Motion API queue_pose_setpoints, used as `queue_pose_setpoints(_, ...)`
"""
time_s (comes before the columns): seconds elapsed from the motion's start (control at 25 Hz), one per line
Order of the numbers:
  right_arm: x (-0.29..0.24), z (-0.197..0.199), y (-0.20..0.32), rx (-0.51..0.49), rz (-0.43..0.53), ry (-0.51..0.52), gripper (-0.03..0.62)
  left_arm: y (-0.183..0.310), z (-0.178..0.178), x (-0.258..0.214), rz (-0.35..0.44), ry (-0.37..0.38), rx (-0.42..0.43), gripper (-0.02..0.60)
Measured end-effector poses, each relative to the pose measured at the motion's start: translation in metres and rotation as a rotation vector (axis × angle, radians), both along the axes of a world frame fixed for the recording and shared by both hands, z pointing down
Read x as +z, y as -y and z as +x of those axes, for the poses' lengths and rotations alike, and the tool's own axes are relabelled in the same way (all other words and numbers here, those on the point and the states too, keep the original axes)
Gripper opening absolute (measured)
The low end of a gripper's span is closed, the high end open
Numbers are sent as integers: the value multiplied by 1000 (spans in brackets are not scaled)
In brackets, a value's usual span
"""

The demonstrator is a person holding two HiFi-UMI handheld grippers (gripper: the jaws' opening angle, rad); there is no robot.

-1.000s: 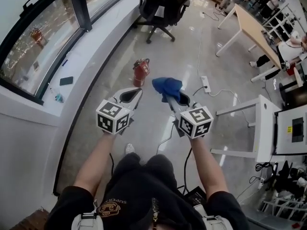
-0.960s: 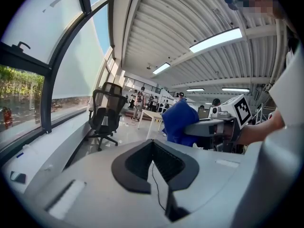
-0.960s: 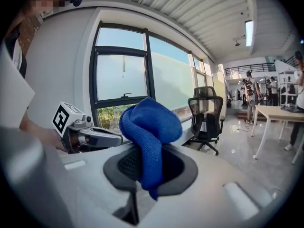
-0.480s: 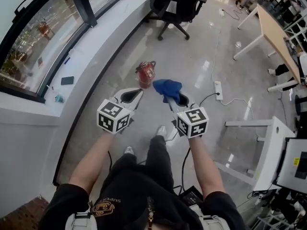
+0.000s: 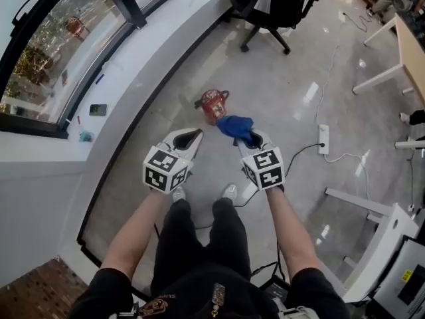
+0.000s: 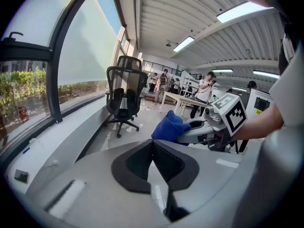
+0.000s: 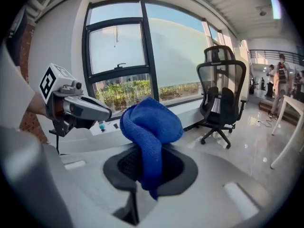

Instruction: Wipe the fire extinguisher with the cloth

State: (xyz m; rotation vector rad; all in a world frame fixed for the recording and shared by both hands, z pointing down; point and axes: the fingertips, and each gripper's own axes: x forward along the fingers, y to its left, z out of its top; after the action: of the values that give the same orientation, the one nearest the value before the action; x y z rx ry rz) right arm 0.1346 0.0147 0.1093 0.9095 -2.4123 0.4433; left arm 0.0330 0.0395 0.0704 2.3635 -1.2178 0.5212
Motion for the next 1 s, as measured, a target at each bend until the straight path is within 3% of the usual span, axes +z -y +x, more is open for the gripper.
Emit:
queue_pose_setpoints(0.36,160,-41,74,29,-60,-127,52,63,-39,139,-92,2,53,6)
queue_pose_setpoints(0.68,270,-76,169,202,-94,-222,52,130,-65,227,-118,3,159,6)
queue_pose_setpoints(0.8,283,-84,175,252,-106,-198,52,147,-70,252,-137,26,202,6)
queue_pose_setpoints(1.0,286,-107,134,207,-116,-163,49,149,-77,273,-169,42,262,6)
